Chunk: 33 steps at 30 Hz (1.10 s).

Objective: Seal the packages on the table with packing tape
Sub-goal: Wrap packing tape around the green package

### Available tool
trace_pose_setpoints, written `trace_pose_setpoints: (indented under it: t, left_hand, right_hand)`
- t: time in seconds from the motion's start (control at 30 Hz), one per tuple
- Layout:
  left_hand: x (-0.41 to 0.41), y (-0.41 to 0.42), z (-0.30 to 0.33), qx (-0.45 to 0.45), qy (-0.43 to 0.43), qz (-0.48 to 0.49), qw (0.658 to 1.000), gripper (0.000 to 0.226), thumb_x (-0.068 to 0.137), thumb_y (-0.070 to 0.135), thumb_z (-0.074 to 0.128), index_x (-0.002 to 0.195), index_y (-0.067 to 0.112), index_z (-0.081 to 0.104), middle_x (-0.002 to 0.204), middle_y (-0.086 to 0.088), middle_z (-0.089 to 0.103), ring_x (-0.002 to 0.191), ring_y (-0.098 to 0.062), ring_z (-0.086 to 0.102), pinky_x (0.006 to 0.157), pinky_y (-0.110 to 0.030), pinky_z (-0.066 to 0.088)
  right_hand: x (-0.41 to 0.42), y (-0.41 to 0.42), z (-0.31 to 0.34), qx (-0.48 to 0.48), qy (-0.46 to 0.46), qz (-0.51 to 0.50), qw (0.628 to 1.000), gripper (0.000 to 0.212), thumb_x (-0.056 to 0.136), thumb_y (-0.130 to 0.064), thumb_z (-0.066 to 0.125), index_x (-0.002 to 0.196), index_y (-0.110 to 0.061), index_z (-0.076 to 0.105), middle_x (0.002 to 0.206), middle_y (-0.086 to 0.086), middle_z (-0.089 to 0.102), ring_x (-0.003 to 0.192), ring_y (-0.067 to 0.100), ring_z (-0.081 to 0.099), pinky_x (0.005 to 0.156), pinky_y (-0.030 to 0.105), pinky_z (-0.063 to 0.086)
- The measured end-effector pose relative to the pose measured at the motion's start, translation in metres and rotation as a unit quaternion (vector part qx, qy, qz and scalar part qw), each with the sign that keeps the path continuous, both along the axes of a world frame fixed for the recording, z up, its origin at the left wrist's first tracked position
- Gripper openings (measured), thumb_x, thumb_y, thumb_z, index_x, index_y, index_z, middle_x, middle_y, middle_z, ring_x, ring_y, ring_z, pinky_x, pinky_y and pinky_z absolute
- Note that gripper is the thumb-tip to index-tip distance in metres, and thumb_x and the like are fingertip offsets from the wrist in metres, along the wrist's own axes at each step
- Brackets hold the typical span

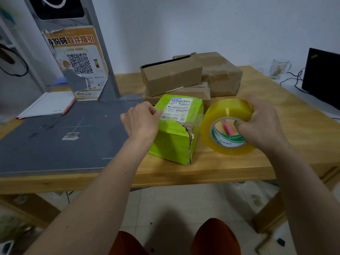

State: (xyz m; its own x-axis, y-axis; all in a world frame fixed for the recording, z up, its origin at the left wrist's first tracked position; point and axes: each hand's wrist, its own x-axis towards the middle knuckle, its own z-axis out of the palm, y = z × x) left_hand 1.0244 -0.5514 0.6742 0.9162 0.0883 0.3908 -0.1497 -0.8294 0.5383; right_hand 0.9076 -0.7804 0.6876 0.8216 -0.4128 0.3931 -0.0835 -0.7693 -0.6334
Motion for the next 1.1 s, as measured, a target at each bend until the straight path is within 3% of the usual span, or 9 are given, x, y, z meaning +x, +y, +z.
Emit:
trace_pose_setpoints:
  t: [0.33, 0.47, 0.63, 0.73, 0.8, 0.9, 0.97, 1.03, 1.1]
  left_hand:
    - [0.003, -0.004, -0.004, 0.144, -0.037, -0.014, 0.989, 0.020, 0.090, 0.049, 0.061, 0.083, 0.030, 0.061, 0.097, 0.000, 0.070, 0.106, -0.025, 0.052, 0.084, -0.037, 0.026]
    - [0.004, -0.006, -0.002, 0.147, 0.008, 0.015, 0.989, 0.033, 0.085, 0.053, 0.066, 0.095, 0.022, 0.068, 0.123, -0.008, 0.048, 0.118, -0.030, 0.039, 0.096, -0.041, 0.034]
    - [0.007, 0.003, -0.003, -0.089, 0.103, 0.029, 0.990, 0.080, 0.074, 0.043, 0.082, 0.133, 0.012, 0.038, 0.143, -0.011, 0.028, 0.128, -0.035, 0.036, 0.099, -0.047, 0.041]
    - [0.010, 0.009, -0.007, -0.261, 0.197, 0.026, 0.945, 0.076, 0.084, 0.036, 0.075, 0.142, 0.019, 0.030, 0.148, -0.014, 0.024, 0.124, -0.034, 0.044, 0.092, -0.038, 0.041]
    - [0.009, 0.008, -0.009, -0.303, 0.196, 0.051, 0.931, 0.064, 0.092, 0.029, 0.065, 0.144, 0.017, 0.030, 0.147, -0.015, 0.029, 0.120, -0.032, 0.047, 0.093, -0.036, 0.040]
    - [-0.008, 0.007, -0.014, -0.131, -0.032, 0.050, 0.990, 0.044, 0.098, 0.013, 0.052, 0.140, 0.007, 0.042, 0.143, -0.014, 0.043, 0.132, -0.030, 0.041, 0.107, -0.038, 0.034]
    - [-0.026, 0.000, -0.017, -0.056, -0.157, -0.107, 0.980, 0.036, 0.099, 0.010, 0.047, 0.135, 0.004, 0.053, 0.138, -0.014, 0.054, 0.129, -0.029, 0.048, 0.106, -0.037, 0.035]
    - [-0.043, -0.008, -0.020, 0.036, -0.135, -0.253, 0.957, 0.039, 0.101, 0.026, 0.044, 0.131, 0.008, 0.059, 0.134, -0.011, 0.060, 0.126, -0.028, 0.053, 0.103, -0.037, 0.039]
    - [-0.052, -0.017, -0.025, 0.181, -0.066, -0.292, 0.937, 0.058, 0.099, 0.050, 0.039, 0.141, 0.012, 0.049, 0.146, -0.007, 0.050, 0.137, -0.024, 0.042, 0.111, -0.036, 0.030]
  right_hand:
    - [0.002, 0.002, -0.012, -0.001, 0.021, -0.007, 1.000, 0.058, 0.074, -0.007, 0.069, 0.128, -0.022, 0.053, 0.094, 0.002, 0.056, 0.090, 0.029, 0.055, 0.077, 0.045, 0.052]
    - [0.004, 0.001, -0.017, 0.001, 0.023, -0.010, 1.000, 0.054, 0.073, -0.009, 0.070, 0.123, -0.023, 0.054, 0.086, 0.000, 0.055, 0.083, 0.026, 0.053, 0.072, 0.040, 0.051]
    - [0.006, 0.000, -0.023, 0.017, 0.021, -0.009, 1.000, 0.050, 0.073, -0.009, 0.071, 0.118, -0.024, 0.056, 0.078, -0.012, 0.049, 0.080, 0.024, 0.052, 0.069, 0.037, 0.047]
    - [0.009, 0.001, -0.026, 0.026, 0.014, -0.010, 1.000, 0.052, 0.075, -0.011, 0.072, 0.123, -0.024, 0.054, 0.083, -0.005, 0.050, 0.083, 0.024, 0.050, 0.069, 0.033, 0.041]
    - [0.010, 0.002, -0.027, 0.021, 0.015, -0.011, 1.000, 0.052, 0.076, -0.012, 0.072, 0.124, -0.023, 0.054, 0.088, -0.002, 0.051, 0.084, 0.023, 0.048, 0.069, 0.033, 0.039]
    - [0.009, 0.003, -0.028, 0.004, 0.021, -0.006, 1.000, 0.046, 0.076, -0.011, 0.071, 0.117, -0.024, 0.055, 0.077, -0.007, 0.048, 0.080, 0.024, 0.048, 0.067, 0.033, 0.038]
    - [0.009, 0.002, -0.030, 0.003, 0.027, -0.003, 1.000, 0.043, 0.076, -0.011, 0.070, 0.115, -0.023, 0.055, 0.076, -0.010, 0.048, 0.080, 0.024, 0.049, 0.066, 0.032, 0.038]
    - [0.010, 0.003, -0.032, 0.014, 0.031, -0.002, 0.999, 0.043, 0.076, -0.011, 0.070, 0.116, -0.021, 0.056, 0.080, -0.004, 0.053, 0.081, 0.025, 0.051, 0.068, 0.032, 0.038]
    - [0.010, 0.004, -0.033, 0.025, 0.029, 0.002, 0.999, 0.045, 0.076, -0.010, 0.070, 0.118, -0.022, 0.057, 0.080, -0.005, 0.054, 0.079, 0.023, 0.051, 0.068, 0.031, 0.039]
